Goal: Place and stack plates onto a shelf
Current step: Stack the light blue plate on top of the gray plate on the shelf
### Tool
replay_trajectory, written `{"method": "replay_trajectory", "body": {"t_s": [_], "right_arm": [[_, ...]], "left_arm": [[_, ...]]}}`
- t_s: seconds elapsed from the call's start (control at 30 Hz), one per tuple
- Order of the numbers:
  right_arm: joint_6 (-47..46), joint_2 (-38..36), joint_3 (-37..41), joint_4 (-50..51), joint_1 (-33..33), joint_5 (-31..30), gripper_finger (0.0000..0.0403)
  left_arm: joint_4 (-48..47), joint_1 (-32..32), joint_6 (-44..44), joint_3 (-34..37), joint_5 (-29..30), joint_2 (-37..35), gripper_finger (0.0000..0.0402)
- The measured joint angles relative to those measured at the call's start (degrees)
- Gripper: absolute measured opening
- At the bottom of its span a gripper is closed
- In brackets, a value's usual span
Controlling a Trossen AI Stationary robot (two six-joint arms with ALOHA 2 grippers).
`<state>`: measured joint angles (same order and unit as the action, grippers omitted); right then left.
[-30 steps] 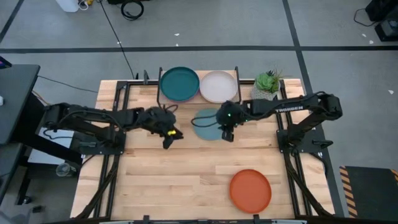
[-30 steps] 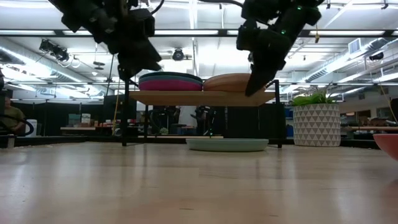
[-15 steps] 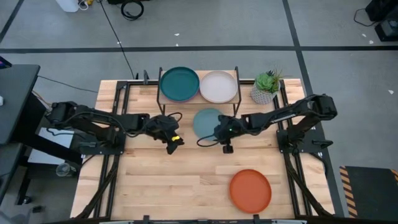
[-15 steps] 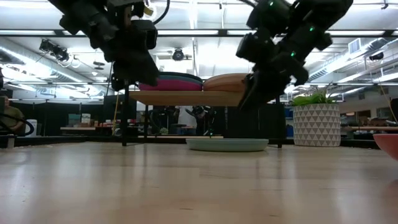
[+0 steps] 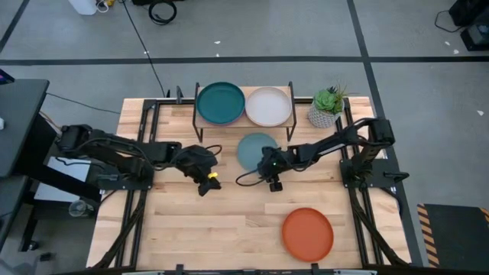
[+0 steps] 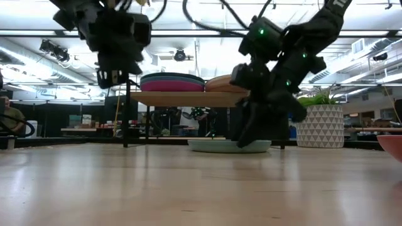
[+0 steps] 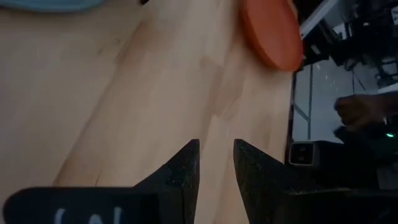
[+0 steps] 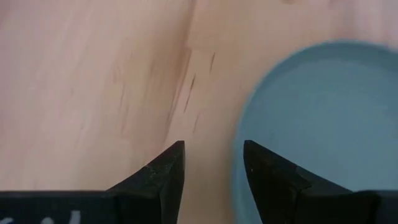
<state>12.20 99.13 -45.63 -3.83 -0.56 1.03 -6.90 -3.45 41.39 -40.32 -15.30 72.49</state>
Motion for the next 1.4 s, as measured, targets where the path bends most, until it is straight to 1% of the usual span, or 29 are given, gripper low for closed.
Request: {"method": "replay_trajectory", "body": {"t_s": [0.23,0.37,0.53,0.7,0.77,0.87,0.97,1.07,1.17,1.3,1.4], "right_arm": [[-0.5,3.5,-0.2,-0.7,0.0,0.0,0.0169],[-0.5,3.3,-0.2,-0.8,0.1,-0.6,0.0153],[-0.5,3.2,-0.2,-0.4,0.0,-0.7,0.0108],[-2.4,2.5,-0.1,0.6,0.1,-1.1,0.0042],[-3.0,1.4,0.0,1.3,-0.1,-0.9,0.0017],[-3.3,-0.9,0.0,3.2,-0.3,0.3,0.0017],[-4.8,-4.0,-1.8,8.3,-0.4,2.0,0.0027],[-6.2,-7.4,-4.4,14.8,-0.4,5.4,0.0021],[-8.0,-10.6,-6.6,17.6,-0.3,8.6,0.0014],[-11.6,-14.0,-8.7,19.9,0.2,9.2,0.0016],[-12.3,-16.5,-10.7,21.3,0.9,9.2,0.0023]], "left_arm": [[-1.6,-0.6,-0.5,0.0,1.1,-2.6,0.0103],[-2.5,-0.7,0.0,0.0,1.1,-2.6,0.0103],[-0.2,-1.3,0.3,0.0,1.1,-2.7,0.0103],[2.9,-1.3,0.2,0.1,2.5,-4.5,0.0103],[6.1,-1.1,-0.1,0.0,3.2,-5.3,0.0103],[7.8,0.3,-1.2,0.0,3.5,-7.0,0.0102],[10.3,2.3,-1.3,0.0,3.6,-9.5,0.0102],[14.2,4.1,-1.2,0.0,3.2,-12.9,0.0102],[17.1,5.8,-2.2,0.0,3.1,-16.2,0.0102],[17.6,8.0,-3.5,0.0,3.0,-19.8,0.0102],[17.8,8.9,-4.8,0.0,3.0,-21.5,0.0102]]}}
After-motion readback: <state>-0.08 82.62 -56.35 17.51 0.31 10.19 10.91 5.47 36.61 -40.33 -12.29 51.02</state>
